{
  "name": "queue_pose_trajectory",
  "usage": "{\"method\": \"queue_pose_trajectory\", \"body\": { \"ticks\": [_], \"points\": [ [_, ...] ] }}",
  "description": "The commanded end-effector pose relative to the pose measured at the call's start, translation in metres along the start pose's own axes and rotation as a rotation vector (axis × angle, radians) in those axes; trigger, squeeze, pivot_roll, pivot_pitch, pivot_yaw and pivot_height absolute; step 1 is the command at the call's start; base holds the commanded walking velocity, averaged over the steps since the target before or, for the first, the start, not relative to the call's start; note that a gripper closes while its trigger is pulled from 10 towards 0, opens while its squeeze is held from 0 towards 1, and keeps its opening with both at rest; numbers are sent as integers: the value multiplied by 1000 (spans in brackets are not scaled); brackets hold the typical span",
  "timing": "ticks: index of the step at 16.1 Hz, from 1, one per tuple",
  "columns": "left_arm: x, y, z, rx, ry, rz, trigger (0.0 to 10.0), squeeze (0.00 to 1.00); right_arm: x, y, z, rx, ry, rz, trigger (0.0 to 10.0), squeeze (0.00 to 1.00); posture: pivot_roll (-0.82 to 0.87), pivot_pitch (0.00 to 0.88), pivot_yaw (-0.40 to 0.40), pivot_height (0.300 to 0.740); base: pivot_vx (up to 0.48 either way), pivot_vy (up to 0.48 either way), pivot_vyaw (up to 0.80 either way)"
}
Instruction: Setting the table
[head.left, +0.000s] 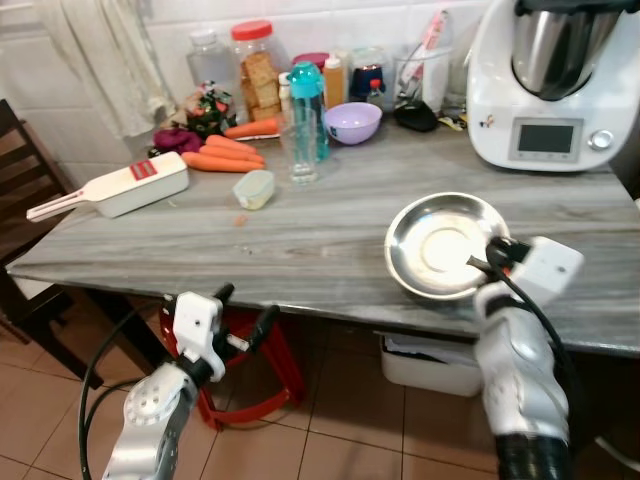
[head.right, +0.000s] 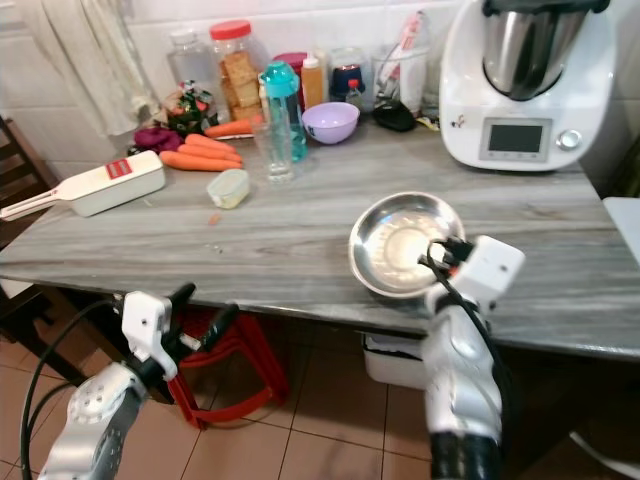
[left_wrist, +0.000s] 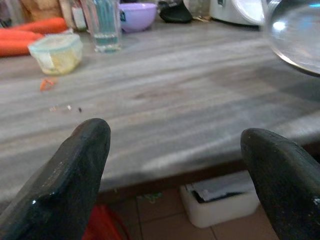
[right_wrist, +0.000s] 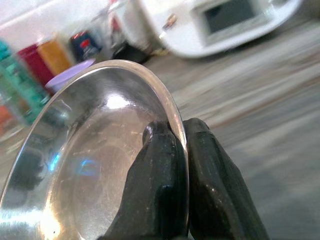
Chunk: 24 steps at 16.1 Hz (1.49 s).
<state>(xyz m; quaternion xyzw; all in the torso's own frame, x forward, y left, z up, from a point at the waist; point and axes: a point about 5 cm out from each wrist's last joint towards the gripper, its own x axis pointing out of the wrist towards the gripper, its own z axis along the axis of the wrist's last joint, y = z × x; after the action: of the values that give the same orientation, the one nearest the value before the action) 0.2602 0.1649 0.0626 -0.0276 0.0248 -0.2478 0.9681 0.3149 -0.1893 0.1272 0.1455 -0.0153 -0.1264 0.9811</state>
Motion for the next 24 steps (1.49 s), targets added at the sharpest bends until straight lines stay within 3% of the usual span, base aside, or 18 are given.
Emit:
{"method": "queue_pose_trajectory", "body": {
  "ticks": [1,4,6,12,13,20,24],
  "points": [
    [-1,2,4,9,-2,-25,10000,0,5,12,-6,15,51,19,10000,0,1,0,98,740,0,0,0],
    [1,-6,4,8,-4,-51,10000,0,20,45,-20,59,152,82,10000,0,12,0,87,740,0,0,0],
    [1,-8,4,2,-8,-53,10000,0,25,53,-24,64,201,72,10000,0,16,0,82,740,0,0,0],
    [4,-11,4,-7,-10,-62,10000,0,32,57,-32,86,274,60,10000,0,16,0,81,740,0,0,0],
    [5,-12,4,-9,-11,-65,10000,0,32,54,-33,90,279,49,10000,996,9,0,86,740,0,0,0],
    [12,-11,7,-9,-30,-48,10000,0,28,40,-41,55,283,28,10000,1000,6,0,80,740,0,0,0],
    [12,-15,6,-22,-33,-49,10000,0,27,26,-30,36,207,-3,10000,1000,8,0,77,740,0,0,0]
  ]
}}
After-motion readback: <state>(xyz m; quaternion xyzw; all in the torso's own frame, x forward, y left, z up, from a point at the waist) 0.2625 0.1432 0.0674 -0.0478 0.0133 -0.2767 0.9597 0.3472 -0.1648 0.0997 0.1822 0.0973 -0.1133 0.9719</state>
